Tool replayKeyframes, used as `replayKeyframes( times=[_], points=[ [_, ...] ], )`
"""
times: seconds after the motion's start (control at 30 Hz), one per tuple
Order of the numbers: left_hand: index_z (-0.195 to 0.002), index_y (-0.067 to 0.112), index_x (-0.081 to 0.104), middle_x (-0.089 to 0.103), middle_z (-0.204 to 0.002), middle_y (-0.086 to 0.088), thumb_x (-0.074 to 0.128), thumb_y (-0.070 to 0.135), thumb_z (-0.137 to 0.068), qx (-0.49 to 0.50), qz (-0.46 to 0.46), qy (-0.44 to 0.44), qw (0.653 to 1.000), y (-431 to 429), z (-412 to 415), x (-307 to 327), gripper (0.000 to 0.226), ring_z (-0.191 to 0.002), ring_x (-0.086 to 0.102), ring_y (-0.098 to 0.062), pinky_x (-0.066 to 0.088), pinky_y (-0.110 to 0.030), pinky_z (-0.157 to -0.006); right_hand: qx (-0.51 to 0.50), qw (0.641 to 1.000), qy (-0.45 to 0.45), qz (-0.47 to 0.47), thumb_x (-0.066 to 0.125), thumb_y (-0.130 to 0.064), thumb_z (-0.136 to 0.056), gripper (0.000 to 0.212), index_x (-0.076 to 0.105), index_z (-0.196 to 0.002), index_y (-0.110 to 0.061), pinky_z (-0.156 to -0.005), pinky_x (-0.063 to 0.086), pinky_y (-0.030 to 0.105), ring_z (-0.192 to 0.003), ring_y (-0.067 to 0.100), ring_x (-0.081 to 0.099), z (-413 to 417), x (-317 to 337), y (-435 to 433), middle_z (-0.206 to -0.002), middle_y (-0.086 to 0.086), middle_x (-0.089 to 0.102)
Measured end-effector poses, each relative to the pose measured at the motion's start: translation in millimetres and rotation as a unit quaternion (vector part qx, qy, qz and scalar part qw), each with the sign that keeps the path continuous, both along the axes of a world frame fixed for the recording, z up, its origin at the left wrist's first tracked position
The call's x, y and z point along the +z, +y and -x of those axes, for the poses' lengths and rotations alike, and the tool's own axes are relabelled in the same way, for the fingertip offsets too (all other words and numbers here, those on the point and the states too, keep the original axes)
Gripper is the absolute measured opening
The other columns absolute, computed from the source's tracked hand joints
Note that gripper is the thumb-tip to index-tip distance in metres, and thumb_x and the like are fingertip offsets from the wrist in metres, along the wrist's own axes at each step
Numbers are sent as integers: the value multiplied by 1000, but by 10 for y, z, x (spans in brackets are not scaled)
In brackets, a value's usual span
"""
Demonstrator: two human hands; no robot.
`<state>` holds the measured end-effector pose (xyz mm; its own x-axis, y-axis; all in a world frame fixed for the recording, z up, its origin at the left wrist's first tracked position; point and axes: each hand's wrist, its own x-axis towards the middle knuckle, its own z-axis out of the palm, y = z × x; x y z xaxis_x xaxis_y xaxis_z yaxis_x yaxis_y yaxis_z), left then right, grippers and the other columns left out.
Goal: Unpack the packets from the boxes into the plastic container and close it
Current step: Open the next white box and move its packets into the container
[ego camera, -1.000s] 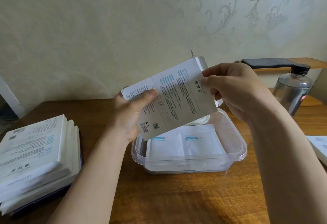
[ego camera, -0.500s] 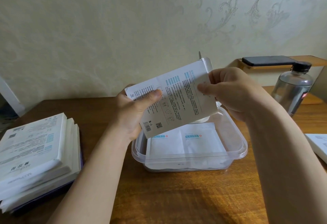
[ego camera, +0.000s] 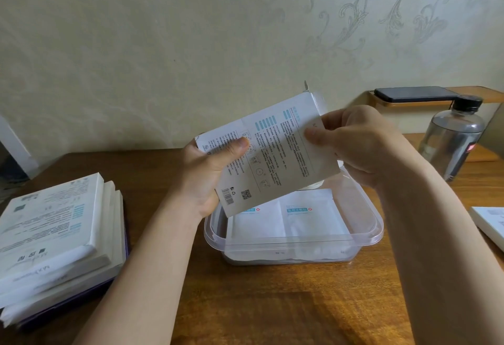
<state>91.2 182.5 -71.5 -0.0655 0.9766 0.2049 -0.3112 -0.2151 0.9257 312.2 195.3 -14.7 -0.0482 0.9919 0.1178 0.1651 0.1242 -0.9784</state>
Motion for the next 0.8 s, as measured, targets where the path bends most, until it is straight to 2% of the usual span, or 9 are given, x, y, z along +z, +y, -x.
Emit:
replayKeyframes(
  times=[0.1, 0.2, 0.33, 0.4, 0.47, 0.53, 0.63, 0.77, 0.8],
  points=[
    [-113, 6, 70, 76, -110, -19, 75, 13, -74, -1, 3, -3, 1000, 3, 10, 2, 40, -91, 75, -32, 60, -39, -68, 24, 1000, 5, 18, 70, -3, -88, 7, 71, -82, -2, -82, 60, 46, -87, 34, 74, -26, 20, -19, -86, 17, 76],
    [-108, 9, 72, 77, -108, -18, 73, 11, -77, -15, 2, -14, 1000, 9, 33, -3, 31, -92, 76, -32, 61, -40, -69, 13, 999, 40, 13, 79, -6, -79, 23, 59, -68, -8, -62, 57, 37, -74, 32, 71, -54, 48, -35, -80, 19, 72],
    [-109, 10, 72, 76, -109, -17, 74, 14, -77, -13, 14, -23, 1000, 11, 25, -12, 33, -96, 76, -33, 62, -41, -72, 7, 996, 87, 8, 84, -24, -61, 33, 54, -67, -11, -59, 56, 36, -67, 29, 69, -56, 57, -46, -80, 19, 70],
    [-112, 9, 71, 76, -111, -18, 77, 16, -76, -4, 26, -27, 999, 13, 33, -15, 38, -98, 75, -34, 62, -42, -74, 17, 990, 139, 16, 79, -28, -70, 32, 52, -69, -10, -56, 54, 32, -64, 27, 65, -51, 74, -42, -77, 18, 67],
    [-118, 7, 70, 75, -114, -18, 84, 19, -74, 7, 39, -28, 999, 12, 50, -17, 47, -103, 74, -35, 61, -43, -76, 2, 983, 181, 20, 72, -27, -86, 29, 52, -74, -10, -63, 53, 36, -68, 29, 62, -65, 91, -23, -81, 19, 63],
    [-118, 8, 69, 76, -113, -17, 84, 20, -72, 20, 54, -36, 998, 15, 68, -23, 50, -102, 74, -34, 61, -42, -76, -41, 980, 193, 10, 67, -28, -93, 28, 53, -75, -12, -66, 51, 42, -70, 28, 59, -80, 115, -18, -81, 17, 60],
    [-117, 10, 70, 76, -113, -16, 79, 20, -72, 26, 75, -50, 996, 14, 67, -22, 47, -101, 74, -33, 60, -45, -80, -109, 974, 198, -26, 64, -32, -96, 30, 55, -75, -13, -58, 56, 40, -64, 23, 59, -79, 132, -19, -75, 11, 60],
    [-122, 8, 68, 77, -110, -16, 80, 19, -69, 49, 90, -74, 992, 16, 62, -8, 55, -95, 76, -32, 62, -41, -73, -178, 968, 153, -84, 64, -34, -96, 28, 57, -76, -16, -80, 59, 58, -78, 26, 67, -112, 153, -33, -85, 12, 66],
    [-123, 8, 68, 77, -110, -16, 80, 19, -68, 55, 92, -81, 991, 15, 63, -4, 57, -93, 77, -31, 63, -40, -70, -192, 966, 143, -102, 65, -32, -95, 25, 56, -78, -17, -79, 58, 61, -83, 28, 70, -118, 160, -42, -90, 16, 68]
  ],
)
